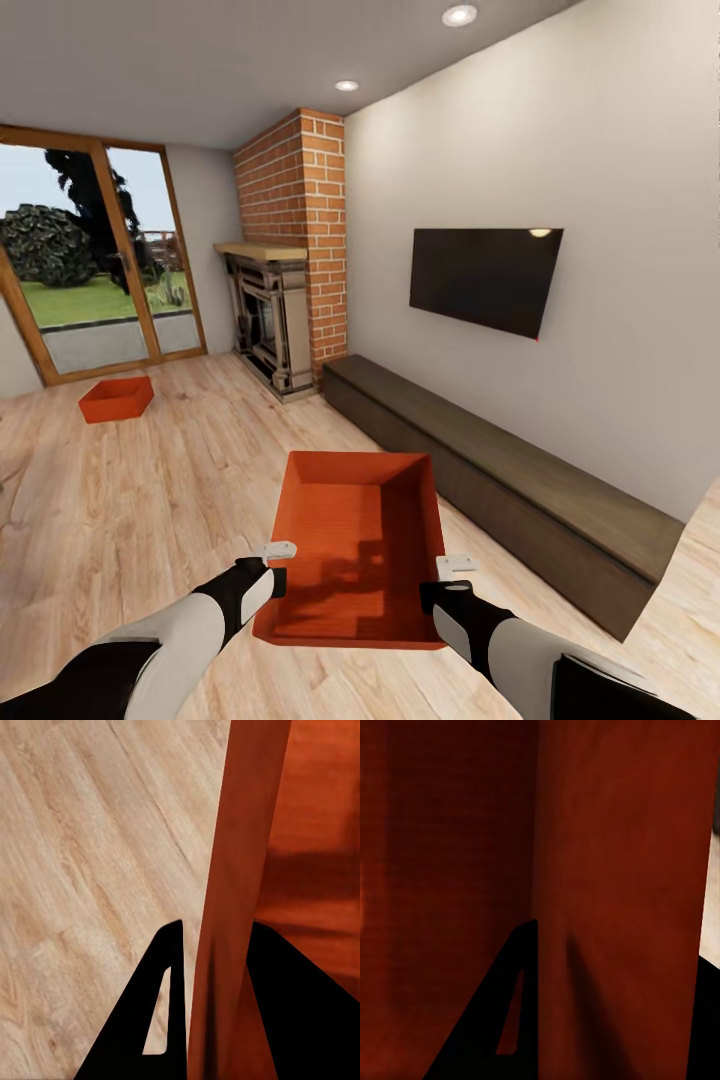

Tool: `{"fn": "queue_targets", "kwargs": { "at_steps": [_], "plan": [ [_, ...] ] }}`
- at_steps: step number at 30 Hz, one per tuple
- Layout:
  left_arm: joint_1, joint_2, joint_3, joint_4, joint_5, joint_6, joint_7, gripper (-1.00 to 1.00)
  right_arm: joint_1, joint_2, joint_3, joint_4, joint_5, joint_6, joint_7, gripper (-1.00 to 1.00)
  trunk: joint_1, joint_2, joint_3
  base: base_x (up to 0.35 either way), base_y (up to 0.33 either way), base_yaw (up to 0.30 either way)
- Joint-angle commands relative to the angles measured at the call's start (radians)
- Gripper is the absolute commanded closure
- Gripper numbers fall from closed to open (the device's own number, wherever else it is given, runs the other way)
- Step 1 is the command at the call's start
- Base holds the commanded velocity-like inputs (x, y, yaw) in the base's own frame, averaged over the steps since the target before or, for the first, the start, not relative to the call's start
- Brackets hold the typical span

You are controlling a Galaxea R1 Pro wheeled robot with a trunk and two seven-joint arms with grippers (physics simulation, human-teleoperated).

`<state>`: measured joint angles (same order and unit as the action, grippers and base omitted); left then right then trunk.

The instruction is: Move the two storage containers from the living room to the garage. In the garage, place one container on the floor and stack the other container on top of it (either order is fine).

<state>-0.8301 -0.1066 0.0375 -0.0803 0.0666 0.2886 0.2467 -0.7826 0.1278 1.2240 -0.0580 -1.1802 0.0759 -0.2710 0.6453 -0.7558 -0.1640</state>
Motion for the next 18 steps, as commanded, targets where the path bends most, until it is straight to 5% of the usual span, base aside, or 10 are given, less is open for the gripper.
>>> {"fn": "queue_targets", "kwargs": {
  "at_steps": [1,18],
  "plan": [
    [0.000,0.004,-0.025,0.001,-0.004,0.007,0.008,1.00,-0.002,-0.011,-0.011,0.000,0.016,0.005,-0.010,1.00,0.000,-0.001,0.000,0.000,0.000,0.000],
    [0.000,0.004,-0.025,0.001,-0.004,0.007,0.008,1.00,-0.001,-0.011,-0.011,0.000,0.016,0.006,-0.009,1.00,0.000,-0.001,0.014,0.000,0.000,0.000]
  ]
}}
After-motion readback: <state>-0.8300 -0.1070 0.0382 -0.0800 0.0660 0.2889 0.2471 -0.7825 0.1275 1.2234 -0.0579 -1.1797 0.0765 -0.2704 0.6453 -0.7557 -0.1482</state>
